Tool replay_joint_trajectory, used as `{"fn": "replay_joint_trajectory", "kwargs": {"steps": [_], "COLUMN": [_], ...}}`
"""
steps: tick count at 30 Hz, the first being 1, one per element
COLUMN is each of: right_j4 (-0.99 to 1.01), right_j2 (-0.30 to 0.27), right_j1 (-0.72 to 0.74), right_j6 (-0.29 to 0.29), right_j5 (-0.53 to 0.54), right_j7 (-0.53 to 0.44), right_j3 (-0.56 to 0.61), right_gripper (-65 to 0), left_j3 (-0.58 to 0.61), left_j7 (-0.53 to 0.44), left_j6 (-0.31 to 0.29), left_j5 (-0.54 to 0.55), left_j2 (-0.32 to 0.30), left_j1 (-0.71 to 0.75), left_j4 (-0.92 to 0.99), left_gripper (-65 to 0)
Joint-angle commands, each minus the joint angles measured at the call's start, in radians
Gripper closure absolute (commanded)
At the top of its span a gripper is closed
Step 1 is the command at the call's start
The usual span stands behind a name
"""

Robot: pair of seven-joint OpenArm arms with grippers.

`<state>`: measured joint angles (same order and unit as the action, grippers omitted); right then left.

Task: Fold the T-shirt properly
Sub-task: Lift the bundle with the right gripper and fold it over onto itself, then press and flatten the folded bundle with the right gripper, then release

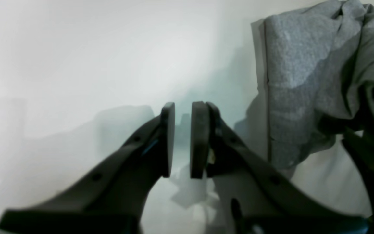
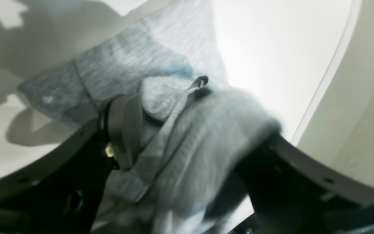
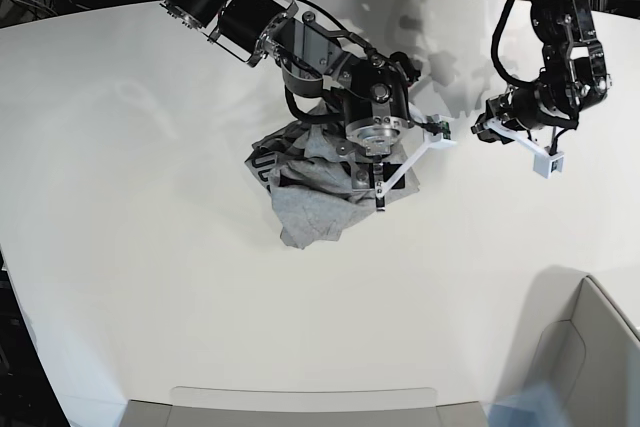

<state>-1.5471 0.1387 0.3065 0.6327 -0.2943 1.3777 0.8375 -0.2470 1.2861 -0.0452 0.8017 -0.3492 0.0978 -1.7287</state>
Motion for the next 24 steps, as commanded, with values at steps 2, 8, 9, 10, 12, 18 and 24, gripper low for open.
{"fn": "replay_joint_trajectory", "kwargs": {"steps": [2, 8, 9, 10, 12, 18, 24], "right_j4": [-0.089, -0.128, -0.129, -0.138, -0.177, -0.358, -0.369], "right_j2": [0.016, 0.014, 0.014, 0.014, 0.014, 0.012, -0.095], "right_j1": [0.001, -0.010, -0.014, -0.016, -0.030, -0.051, -0.094], "right_j6": [0.020, 0.065, 0.065, 0.065, 0.065, 0.065, 0.065], "right_j5": [-0.012, 0.056, 0.062, 0.062, 0.050, 0.000, -0.001], "right_j7": [0.004, 0.002, 0.002, 0.002, 0.002, 0.007, 0.019], "right_j3": [-0.002, 0.019, 0.018, 0.012, -0.028, -0.315, -0.387], "right_gripper": [-34.9, -34.9, -34.9, -34.9, -34.9, -34.9, -34.9], "left_j3": [-0.002, 0.004, 0.015, 0.025, 0.034, 0.053, 0.073], "left_j7": [0.003, 0.003, 0.003, 0.003, 0.003, 0.003, 0.002], "left_j6": [0.005, 0.005, 0.005, 0.005, 0.006, 0.006, 0.009], "left_j5": [0.017, 0.015, 0.015, 0.015, 0.015, 0.015, 0.015], "left_j2": [-0.011, -0.009, -0.009, -0.009, -0.011, -0.009, -0.007], "left_j1": [-0.013, -0.013, -0.014, -0.014, -0.014, -0.017, -0.022], "left_j4": [-0.015, -0.015, -0.015, -0.015, -0.015, -0.015, -0.015], "left_gripper": [-10.3, -10.3, -10.3, -10.3, -10.3, -10.3, -10.3]}}
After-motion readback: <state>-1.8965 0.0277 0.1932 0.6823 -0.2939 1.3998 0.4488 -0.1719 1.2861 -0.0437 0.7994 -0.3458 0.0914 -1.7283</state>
